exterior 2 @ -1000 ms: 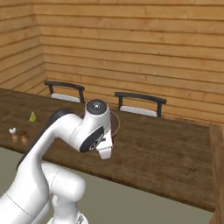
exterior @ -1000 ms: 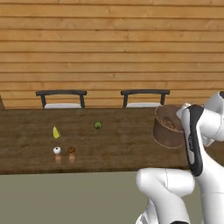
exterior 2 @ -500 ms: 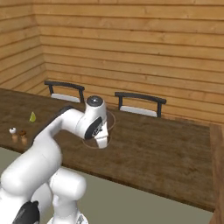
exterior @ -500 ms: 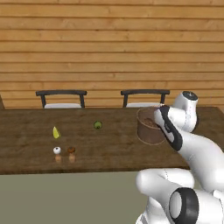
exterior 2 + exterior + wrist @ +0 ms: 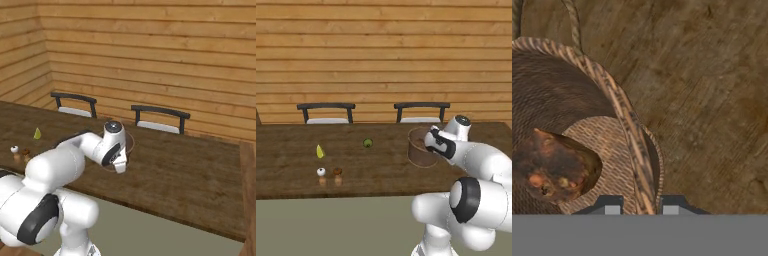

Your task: Open the cabinet, pick up the bread from the cabinet and place it in the basket. Then move the basket to the dining counter.

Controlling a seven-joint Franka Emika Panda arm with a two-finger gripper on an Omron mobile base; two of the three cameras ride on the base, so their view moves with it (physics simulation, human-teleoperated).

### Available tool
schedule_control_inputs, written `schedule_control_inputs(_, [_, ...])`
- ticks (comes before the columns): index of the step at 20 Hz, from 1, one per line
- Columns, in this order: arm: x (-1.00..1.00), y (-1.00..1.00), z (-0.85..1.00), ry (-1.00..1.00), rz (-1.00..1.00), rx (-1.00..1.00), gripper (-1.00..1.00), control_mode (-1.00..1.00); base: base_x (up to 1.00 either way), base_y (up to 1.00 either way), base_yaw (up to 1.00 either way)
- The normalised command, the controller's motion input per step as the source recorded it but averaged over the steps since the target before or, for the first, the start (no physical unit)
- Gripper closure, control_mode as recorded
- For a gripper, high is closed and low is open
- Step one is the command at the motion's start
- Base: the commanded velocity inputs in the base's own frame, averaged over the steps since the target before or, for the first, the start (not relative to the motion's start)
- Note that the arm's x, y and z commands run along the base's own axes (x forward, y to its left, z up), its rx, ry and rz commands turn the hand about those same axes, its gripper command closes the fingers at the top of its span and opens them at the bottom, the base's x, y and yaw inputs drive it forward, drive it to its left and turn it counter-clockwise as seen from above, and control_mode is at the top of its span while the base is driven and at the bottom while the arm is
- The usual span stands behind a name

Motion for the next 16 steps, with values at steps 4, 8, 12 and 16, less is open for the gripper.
schedule_control_inputs(4, [0.19, 0.0, -0.39, 0.0, 0.0, 0.03, 1.0, -1.0, 0.0, 0.0, 0.0])
schedule_control_inputs(8, [0.21, 0.0, -0.33, 0.01, 0.0, 0.01, 1.0, -1.0, 0.0, 0.0, 0.0])
schedule_control_inputs(12, [0.06, 0.0, -0.41, 0.0, 0.0, 0.0, -1.0, -1.0, 0.0, 0.0, 0.0])
schedule_control_inputs(16, [-0.06, -0.14, -0.16, 0.0, 0.0, 0.0, -1.0, -1.0, 0.0, 0.0, 0.0])
